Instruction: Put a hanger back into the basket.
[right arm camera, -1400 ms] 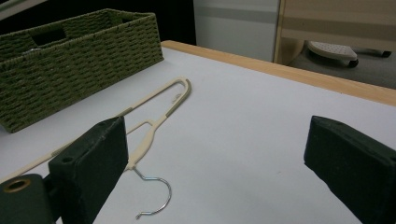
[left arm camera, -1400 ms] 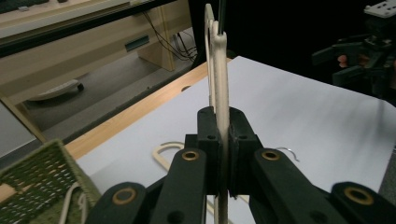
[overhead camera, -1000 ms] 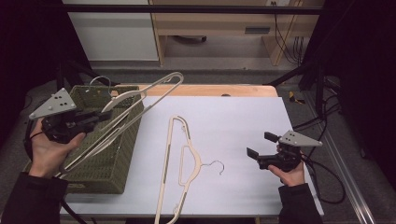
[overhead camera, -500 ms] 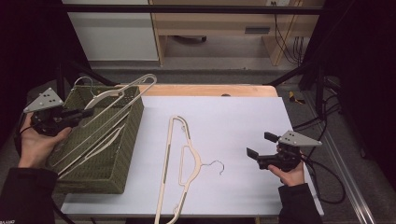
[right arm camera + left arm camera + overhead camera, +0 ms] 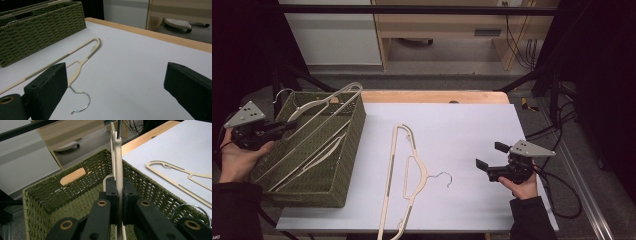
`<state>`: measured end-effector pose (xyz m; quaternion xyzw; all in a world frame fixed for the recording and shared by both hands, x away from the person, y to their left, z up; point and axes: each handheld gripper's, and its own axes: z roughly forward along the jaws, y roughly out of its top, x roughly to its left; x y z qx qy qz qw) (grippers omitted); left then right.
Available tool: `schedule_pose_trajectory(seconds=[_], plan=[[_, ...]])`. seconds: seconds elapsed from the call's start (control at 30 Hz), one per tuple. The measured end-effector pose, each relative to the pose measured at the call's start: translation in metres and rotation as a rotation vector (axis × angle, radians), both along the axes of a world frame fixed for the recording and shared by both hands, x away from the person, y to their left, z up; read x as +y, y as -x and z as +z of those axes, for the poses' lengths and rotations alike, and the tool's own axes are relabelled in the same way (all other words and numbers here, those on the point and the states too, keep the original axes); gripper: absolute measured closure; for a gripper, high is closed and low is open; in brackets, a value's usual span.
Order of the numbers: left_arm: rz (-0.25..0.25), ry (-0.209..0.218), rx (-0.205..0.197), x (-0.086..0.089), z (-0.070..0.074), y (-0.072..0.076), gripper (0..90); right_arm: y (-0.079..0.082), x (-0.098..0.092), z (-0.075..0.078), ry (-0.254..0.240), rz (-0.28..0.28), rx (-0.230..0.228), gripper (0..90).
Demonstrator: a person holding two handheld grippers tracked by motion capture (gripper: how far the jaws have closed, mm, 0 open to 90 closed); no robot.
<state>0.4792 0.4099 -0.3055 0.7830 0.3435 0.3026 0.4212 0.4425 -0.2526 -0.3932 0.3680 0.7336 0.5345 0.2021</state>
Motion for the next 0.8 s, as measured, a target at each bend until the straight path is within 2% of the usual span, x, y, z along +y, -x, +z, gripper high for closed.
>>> schedule_pose_trajectory(seconds=[0.2,0.3,0.4,0.53,0.63,0.77,0.8], plan=[[0.025,-0.071,0.033,0.005,-0.011,0.000,85.6,0.000,0.001,-0.001,0.003,0.002,0.008,5.9],[0.039,-0.079,0.043,0.007,-0.022,0.000,85.6,0.000,0.000,-0.001,0.005,0.002,0.001,5.8],[0.055,-0.114,0.066,0.009,-0.034,-0.001,85.6,0.000,0.000,-0.001,0.007,0.006,0.002,5.8],[0.070,-0.128,0.067,0.010,-0.049,-0.004,85.5,-0.001,0.001,-0.001,0.010,0.007,0.004,5.8],[0.083,-0.163,0.080,0.008,-0.059,-0.006,85.4,-0.001,0.002,-0.002,0.008,0.002,0.010,5.8],[0.076,-0.233,0.093,0.005,-0.071,-0.009,85.3,0.000,0.001,-0.002,0.010,0.008,0.006,5.8],[0.083,-0.222,0.090,0.003,-0.075,-0.009,85.2,0.000,0.001,-0.001,0.010,0.007,0.004,5.8]])
